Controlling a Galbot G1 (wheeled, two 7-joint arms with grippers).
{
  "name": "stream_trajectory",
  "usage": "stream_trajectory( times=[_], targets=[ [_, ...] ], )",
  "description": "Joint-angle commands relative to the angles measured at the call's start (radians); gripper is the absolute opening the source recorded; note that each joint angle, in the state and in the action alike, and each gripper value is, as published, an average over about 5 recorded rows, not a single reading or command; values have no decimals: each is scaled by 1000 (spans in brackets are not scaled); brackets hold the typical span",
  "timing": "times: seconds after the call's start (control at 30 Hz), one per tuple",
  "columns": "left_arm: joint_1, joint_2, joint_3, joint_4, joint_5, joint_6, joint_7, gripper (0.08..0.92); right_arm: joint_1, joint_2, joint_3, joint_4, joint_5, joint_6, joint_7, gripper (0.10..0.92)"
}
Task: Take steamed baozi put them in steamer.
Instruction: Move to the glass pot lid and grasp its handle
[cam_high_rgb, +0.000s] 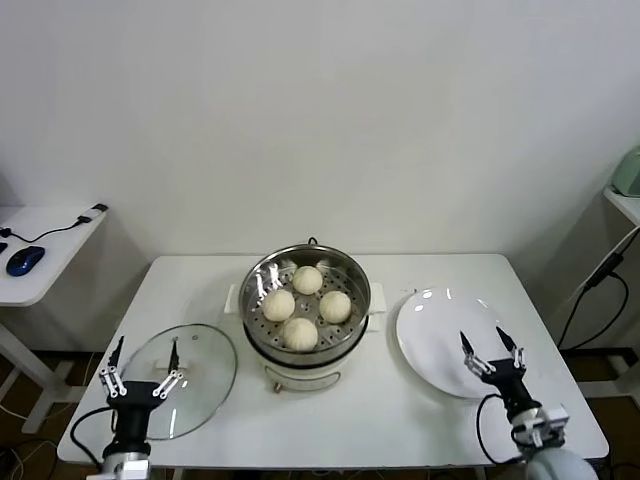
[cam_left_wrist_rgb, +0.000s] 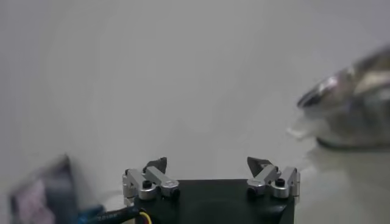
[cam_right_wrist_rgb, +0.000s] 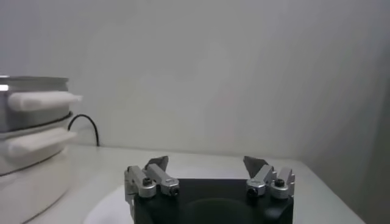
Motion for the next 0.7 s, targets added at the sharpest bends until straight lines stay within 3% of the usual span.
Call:
stream_trajectory(
  times=[0.03, 0.13, 0.33, 0.7],
  targets=[
    [-9, -6, 1, 32, 379, -87, -168, 823, -100, 85, 17, -4, -45, 88, 32, 823],
    [10, 28, -11, 97, 606, -64, -226, 823, -96, 88, 13, -3, -45, 89, 41, 823],
    [7, 84, -14, 250, 772, 20, -212, 823, -94, 91, 13, 2, -49, 85, 55, 823],
    [-96, 54, -16, 341, 843, 191, -180, 823, -102, 98, 22, 15, -47, 82, 73, 823]
  ],
)
